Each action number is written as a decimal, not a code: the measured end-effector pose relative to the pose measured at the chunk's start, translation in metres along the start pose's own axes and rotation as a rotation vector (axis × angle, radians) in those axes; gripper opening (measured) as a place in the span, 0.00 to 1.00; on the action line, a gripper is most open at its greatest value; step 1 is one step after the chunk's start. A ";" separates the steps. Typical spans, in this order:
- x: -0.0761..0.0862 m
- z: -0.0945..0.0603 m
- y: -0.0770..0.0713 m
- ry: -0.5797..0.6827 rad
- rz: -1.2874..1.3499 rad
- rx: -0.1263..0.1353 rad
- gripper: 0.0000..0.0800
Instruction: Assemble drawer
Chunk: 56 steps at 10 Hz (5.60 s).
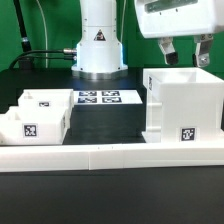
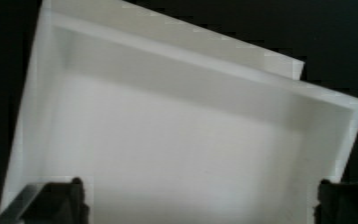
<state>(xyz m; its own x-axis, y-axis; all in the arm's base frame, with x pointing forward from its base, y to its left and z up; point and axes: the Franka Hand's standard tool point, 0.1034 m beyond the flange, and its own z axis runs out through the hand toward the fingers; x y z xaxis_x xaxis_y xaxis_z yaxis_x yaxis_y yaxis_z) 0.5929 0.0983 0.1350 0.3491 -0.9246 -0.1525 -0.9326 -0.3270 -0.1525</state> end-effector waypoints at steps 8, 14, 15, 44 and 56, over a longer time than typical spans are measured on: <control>0.028 -0.017 0.021 -0.006 -0.971 -0.061 0.81; 0.083 -0.019 0.062 0.051 -1.198 -0.158 0.81; 0.100 -0.017 0.073 0.052 -1.222 -0.160 0.81; 0.172 0.080 0.160 0.063 -1.137 -0.234 0.81; 0.171 0.081 0.160 0.063 -1.140 -0.235 0.05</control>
Offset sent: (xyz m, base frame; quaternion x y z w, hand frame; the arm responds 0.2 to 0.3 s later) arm -0.0189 -0.0316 0.0176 -0.0534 0.0024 -0.3429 0.9379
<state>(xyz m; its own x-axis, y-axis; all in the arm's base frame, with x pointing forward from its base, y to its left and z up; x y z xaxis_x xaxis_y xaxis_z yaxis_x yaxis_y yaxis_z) 0.5108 -0.0966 0.0056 0.9970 -0.0773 0.0059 -0.0774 -0.9969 0.0153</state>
